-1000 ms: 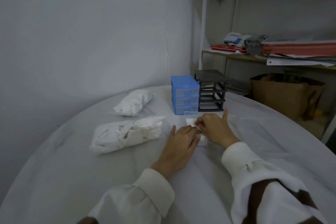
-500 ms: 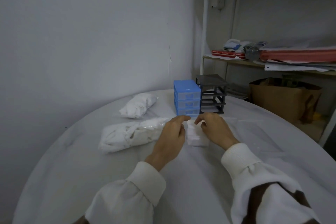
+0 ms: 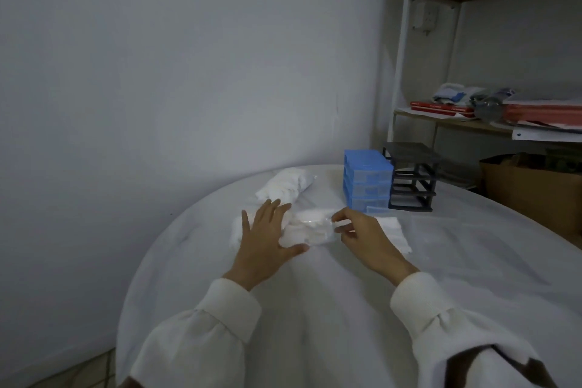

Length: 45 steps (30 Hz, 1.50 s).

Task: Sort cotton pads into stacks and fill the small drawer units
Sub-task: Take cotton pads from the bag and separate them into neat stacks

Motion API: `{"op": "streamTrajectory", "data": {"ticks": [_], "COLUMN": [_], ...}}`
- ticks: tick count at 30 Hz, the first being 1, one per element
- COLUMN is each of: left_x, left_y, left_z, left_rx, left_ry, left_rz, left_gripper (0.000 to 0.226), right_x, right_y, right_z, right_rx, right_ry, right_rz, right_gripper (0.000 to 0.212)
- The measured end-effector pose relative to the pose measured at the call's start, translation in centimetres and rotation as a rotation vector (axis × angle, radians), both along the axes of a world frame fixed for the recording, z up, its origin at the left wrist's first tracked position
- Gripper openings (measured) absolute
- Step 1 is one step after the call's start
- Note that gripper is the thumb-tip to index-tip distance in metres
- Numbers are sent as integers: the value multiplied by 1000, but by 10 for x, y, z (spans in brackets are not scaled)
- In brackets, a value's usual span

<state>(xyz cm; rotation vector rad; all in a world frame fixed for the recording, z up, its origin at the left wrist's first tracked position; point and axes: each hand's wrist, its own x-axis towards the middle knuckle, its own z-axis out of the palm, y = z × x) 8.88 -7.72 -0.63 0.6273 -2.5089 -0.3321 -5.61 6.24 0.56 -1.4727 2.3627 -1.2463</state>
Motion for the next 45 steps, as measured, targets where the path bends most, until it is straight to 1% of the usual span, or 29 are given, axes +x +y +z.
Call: {"op": "streamTrajectory", "data": {"ticks": [1, 3, 5, 7, 9, 11, 13, 15, 18, 20, 22, 26, 28, 30, 32, 34, 36, 38, 39, 42, 45], "left_x": [2, 4, 3, 1, -1, -4, -4, -3, -4, -3, -2, -3, -3, -2, -1, -2, -3, -3, -3, -3, -2], "left_y": [-2, -4, -2, 0, 1, 3, 5, 6, 2, 0, -2, -3, -4, -3, 0, 1, 1, 0, 0, 2, 1], "left_z": [-2, -5, -7, -12, -21, -27, -27, -29, -33, -33, -32, -35, -35, -32, -31, -30, -30, -29, -29, -31, -31], "left_rx": [-12, -59, -140, -255, -292, -287, -227, -168, -170, -185, -249, -230, -238, -196, -230, -270, -284, -291, -298, -275, -297], "left_ry": [-45, -117, -141, -87, 7, 90, 184, 205, 207, 223, 236, 274, 271, 253, 228, 215, 206, 183, 172, 153, 150], "left_rz": [19, 66, 112, 140, 136, 111, 63, 58, 70, 53, 43, 10, 11, 7, 4, -26, -35, -35, -38, -66, -53], "left_gripper": [85, 91, 91, 93, 93, 83, 64, 48, 43, 41, 34, 34, 34, 32, 34, 39, 39, 39, 40, 44, 47], "right_x": [3, 6, 9, 14, 18, 19, 17, 15, 18, 19, 19, 20, 19, 17, 14, 12, 10, 9, 8, 8, 8], "right_y": [-3, -8, -9, -8, -7, -6, -5, -4, -4, -4, -5, -8, -7, -6, -5, -5, -6, -6, -7, -6, -4], "right_z": [-1, -4, -5, -4, -4, -6, -7, -7, -9, -11, -14, -17, -18, -20, -20, -19, -21, -23, -24, -23, -20], "right_rx": [1, -9, -50, -132, -203, -282, -337, -354, -344, -356, -377, -371, -340, -270, -200, -171, -124, -70, -64, -78, -107], "right_ry": [2, 35, 76, 125, 176, 205, 206, 193, 150, 226, 240, 220, 193, 185, 207, 189, 181, 218, 231, 216, 143], "right_rz": [3, 10, 33, 63, 59, 39, 49, 76, 93, 70, 64, 96, 125, 133, 103, 107, 119, 110, 111, 137, 147], "right_gripper": [25, 23, 32, 42, 36, 30, 31, 35, 38, 34, 31, 34, 45, 54, 50, 46, 48, 53, 51, 32, 31]}}
